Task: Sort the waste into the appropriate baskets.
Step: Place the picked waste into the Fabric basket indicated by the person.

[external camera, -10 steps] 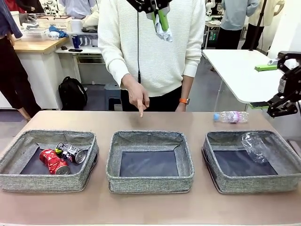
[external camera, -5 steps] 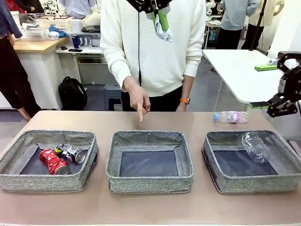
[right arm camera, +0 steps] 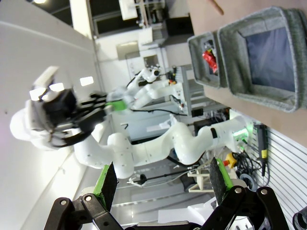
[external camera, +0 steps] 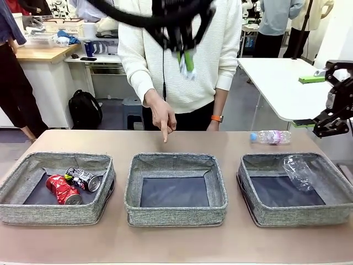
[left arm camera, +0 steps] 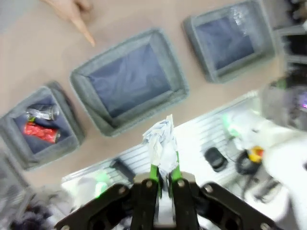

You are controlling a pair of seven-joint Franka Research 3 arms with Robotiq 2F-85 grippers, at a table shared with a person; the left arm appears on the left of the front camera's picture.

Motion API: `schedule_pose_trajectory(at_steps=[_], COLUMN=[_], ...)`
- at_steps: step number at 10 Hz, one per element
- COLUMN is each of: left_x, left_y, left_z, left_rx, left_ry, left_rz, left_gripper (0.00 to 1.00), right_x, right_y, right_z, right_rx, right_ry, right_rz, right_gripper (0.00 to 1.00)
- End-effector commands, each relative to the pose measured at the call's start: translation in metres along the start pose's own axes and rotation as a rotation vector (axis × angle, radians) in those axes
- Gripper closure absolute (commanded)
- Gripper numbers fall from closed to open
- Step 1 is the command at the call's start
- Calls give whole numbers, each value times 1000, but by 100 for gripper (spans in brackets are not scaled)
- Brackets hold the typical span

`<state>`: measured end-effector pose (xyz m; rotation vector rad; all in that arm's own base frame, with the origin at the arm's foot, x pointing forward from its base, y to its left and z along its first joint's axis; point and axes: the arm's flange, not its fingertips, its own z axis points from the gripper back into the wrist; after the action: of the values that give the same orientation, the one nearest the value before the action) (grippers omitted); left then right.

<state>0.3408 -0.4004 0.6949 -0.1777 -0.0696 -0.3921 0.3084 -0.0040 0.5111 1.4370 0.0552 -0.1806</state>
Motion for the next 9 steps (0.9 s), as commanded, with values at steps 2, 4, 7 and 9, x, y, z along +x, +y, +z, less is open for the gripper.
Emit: schedule_pose_trajectory(at_steps=[2, 4, 7, 9], left_x=[-34, -40, -38, -37], left_y=[18, 28, 26, 26], left_z=[-100, -152, -168, -167], left_rx=[86, 184, 193, 195], left_ry=[-9, -60, -36, -33], left_rz=[-30, -23, -53, -45], left_gripper=[92, 92, 92, 92], right_x=[2, 2, 2, 2], right_y=[1, 1, 1, 1], right_z=[-2, -2, -2, -2], right_rx=[26, 26, 26, 26], right_ry=[0, 0, 0, 0], right_rz=[24, 24, 24, 24], right_gripper=[0, 0, 0, 0])
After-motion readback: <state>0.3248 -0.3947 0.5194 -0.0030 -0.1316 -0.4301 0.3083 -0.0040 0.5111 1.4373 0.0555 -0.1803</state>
